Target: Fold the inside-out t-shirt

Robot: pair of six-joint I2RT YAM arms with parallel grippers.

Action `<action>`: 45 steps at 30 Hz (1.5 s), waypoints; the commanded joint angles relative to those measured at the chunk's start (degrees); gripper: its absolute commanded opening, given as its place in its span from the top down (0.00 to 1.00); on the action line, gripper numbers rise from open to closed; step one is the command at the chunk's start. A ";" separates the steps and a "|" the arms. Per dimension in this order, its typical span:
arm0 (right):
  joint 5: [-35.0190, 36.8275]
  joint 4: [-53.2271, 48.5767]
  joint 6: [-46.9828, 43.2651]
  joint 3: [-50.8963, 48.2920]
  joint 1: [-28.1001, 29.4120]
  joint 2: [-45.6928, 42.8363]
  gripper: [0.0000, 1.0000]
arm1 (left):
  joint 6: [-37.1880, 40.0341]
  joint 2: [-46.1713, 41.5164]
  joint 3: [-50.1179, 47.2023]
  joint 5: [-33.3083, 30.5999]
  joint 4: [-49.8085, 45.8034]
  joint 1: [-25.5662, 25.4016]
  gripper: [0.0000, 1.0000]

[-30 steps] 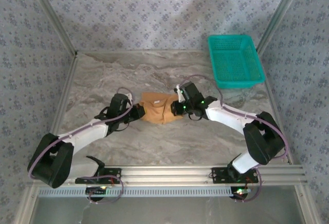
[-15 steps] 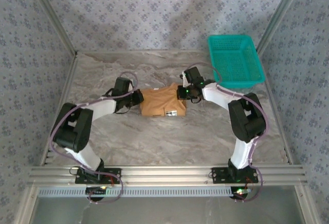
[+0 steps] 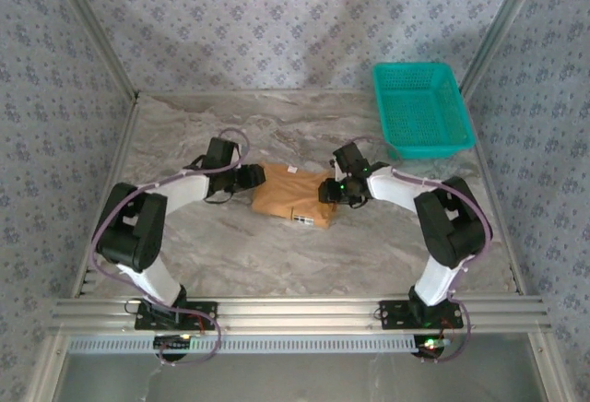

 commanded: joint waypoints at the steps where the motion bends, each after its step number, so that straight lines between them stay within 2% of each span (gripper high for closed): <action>1: 7.79 -11.59 5.31 5.88 2.50 -7.52 0.46 | 4.10 -6.51 7.65 -10.55 -13.60 -2.93 0.43; 2: 8.98 -14.05 7.77 6.87 3.14 -8.60 0.46 | 3.89 -7.62 8.68 -13.23 -15.49 -4.27 0.44; 4: 8.11 -12.87 12.58 6.39 4.60 -10.93 0.47 | 1.78 -9.09 8.63 -13.27 -14.71 -6.27 0.46; 8: 4.58 -4.08 21.76 3.11 6.23 -10.32 0.55 | -8.74 -6.37 4.36 -1.62 -0.95 -7.80 0.49; 12: 3.76 -2.60 25.96 0.31 6.53 -5.99 0.60 | -15.69 0.11 1.97 3.04 9.91 -9.94 0.51; 18: 3.60 -0.54 27.26 -2.92 7.43 0.20 0.52 | -16.03 7.85 2.68 2.69 9.00 -10.46 0.51; 23: 2.33 3.85 27.71 1.97 7.96 9.47 0.53 | -13.94 9.11 1.57 1.15 5.60 -5.94 0.49; 26: 0.69 6.08 29.00 9.57 8.46 17.02 0.59 | -11.23 9.13 2.15 1.82 3.82 -0.20 0.47; 29: 0.84 6.53 30.42 22.67 9.09 25.32 0.62 | -6.96 9.64 5.34 1.95 1.37 6.15 0.44; 37: -0.57 4.11 34.58 68.97 9.66 55.47 0.65 | 4.25 23.29 24.72 4.96 -6.17 20.77 0.40; 40: -2.51 2.12 35.74 81.35 9.08 62.59 0.65 | 5.93 25.76 28.63 6.61 -6.81 23.49 0.37; 42: -2.39 1.78 34.67 82.64 8.58 62.35 0.65 | 6.67 24.82 28.79 6.89 -6.06 24.14 0.34; 44: -2.79 1.39 31.70 81.40 8.07 59.80 0.60 | 7.49 22.63 28.77 6.75 -6.47 24.16 0.24; 45: -3.15 1.35 29.54 79.84 7.72 57.50 0.55 | 7.64 20.92 28.42 6.52 -6.86 24.11 0.08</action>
